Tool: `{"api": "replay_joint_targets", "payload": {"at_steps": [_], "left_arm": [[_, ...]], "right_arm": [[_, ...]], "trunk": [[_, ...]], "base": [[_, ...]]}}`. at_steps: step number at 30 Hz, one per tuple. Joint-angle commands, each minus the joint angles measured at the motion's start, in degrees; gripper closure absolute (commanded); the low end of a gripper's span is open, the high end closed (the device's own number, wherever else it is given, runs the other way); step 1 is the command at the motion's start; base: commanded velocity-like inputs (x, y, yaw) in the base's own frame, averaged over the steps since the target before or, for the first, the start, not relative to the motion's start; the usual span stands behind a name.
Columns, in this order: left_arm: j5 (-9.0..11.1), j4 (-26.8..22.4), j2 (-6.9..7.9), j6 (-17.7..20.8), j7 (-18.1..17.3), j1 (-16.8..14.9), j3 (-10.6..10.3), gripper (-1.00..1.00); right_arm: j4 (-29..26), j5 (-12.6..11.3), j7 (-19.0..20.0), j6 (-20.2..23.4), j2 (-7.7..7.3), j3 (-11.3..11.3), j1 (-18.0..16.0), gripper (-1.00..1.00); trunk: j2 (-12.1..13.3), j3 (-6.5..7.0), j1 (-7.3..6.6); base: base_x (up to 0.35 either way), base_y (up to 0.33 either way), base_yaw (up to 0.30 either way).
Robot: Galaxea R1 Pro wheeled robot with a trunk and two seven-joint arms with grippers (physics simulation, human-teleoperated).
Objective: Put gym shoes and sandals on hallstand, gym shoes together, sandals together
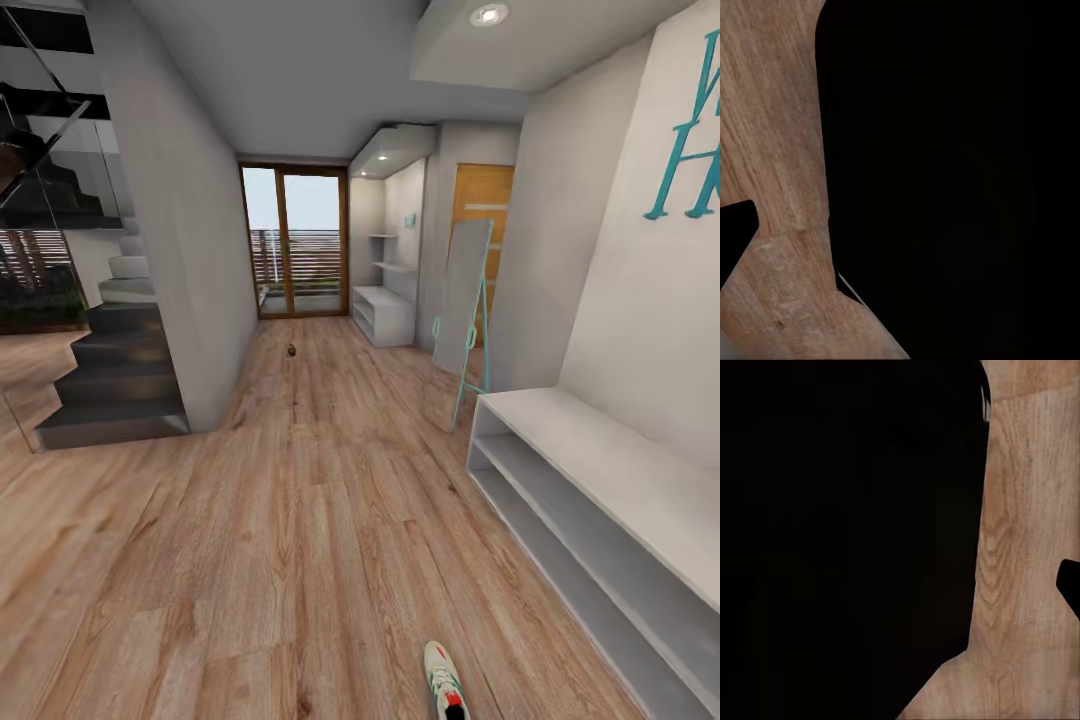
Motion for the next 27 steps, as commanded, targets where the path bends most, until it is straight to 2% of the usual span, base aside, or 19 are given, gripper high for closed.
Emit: {"api": "replay_joint_targets", "payload": {"at_steps": [1, 4, 8, 11, 16, 23, 27], "left_arm": [[0.3, -0.3, 0.33, -0.3, -0.3, -0.3, 0.3, -1.0], [1.3, -1.3, 0.86, -1.3, -0.3, -1.3, 0.8, -1.0], [0.3, -1.3, 0.05, -1.3, -0.2, -0.7, 0.1, -1.0], [0.2, -1.8, 0.1, -0.3, -0.1, 0.3, 0.0, -1.0], [0.2, -3.3, 0.36, 1.3, 0.1, 0.2, 0.0, -1.0], [0.1, -5.6, 0.49, 1.4, 0.5, -0.1, 0.0, -1.0], [0.0, -6.9, 0.53, 1.4, 0.7, -0.2, 0.0, -1.0]], "right_arm": [[-0.3, 0.3, -0.3, -0.3, 0.33, 0.3, -0.3, -1.0], [-1.3, 1.3, -1.3, -1.3, 1.26, 1.3, -1.3, -1.0], [-2.6, 0.4, -0.9, -1.3, 1.74, 0.2, -2.6, -1.0], [-3.2, -0.1, 0.1, -0.3, 1.87, -0.5, -3.0, -1.0], [-4.1, -0.1, 0.4, 1.0, 1.76, -0.6, -3.1, -1.0], [-6.4, 0.0, 0.3, 1.0, 1.53, -0.6, -3.1, -1.0], [-7.7, 0.0, 0.2, 0.9, 0.73, -0.5, -3.1, -1.0]], "trunk": [[0.0, -0.03, 0.0], [0.0, -0.03, 0.0], [0.0, -0.03, 0.0], [0.0, -0.03, 0.0], [0.0, -0.03, 0.0], [0.0, -0.03, 0.0], [0.0, -0.03, 0.0]], "base": [[0.0, 0.0, 0.0], [0.0, 0.0, 0.0], [0.0, 0.0, 0.0], [0.0, 0.0, 0.0], [0.0, 0.0, 0.0], [0.0, 0.0, 0.0], [0.0, 0.0, 0.0]]}}
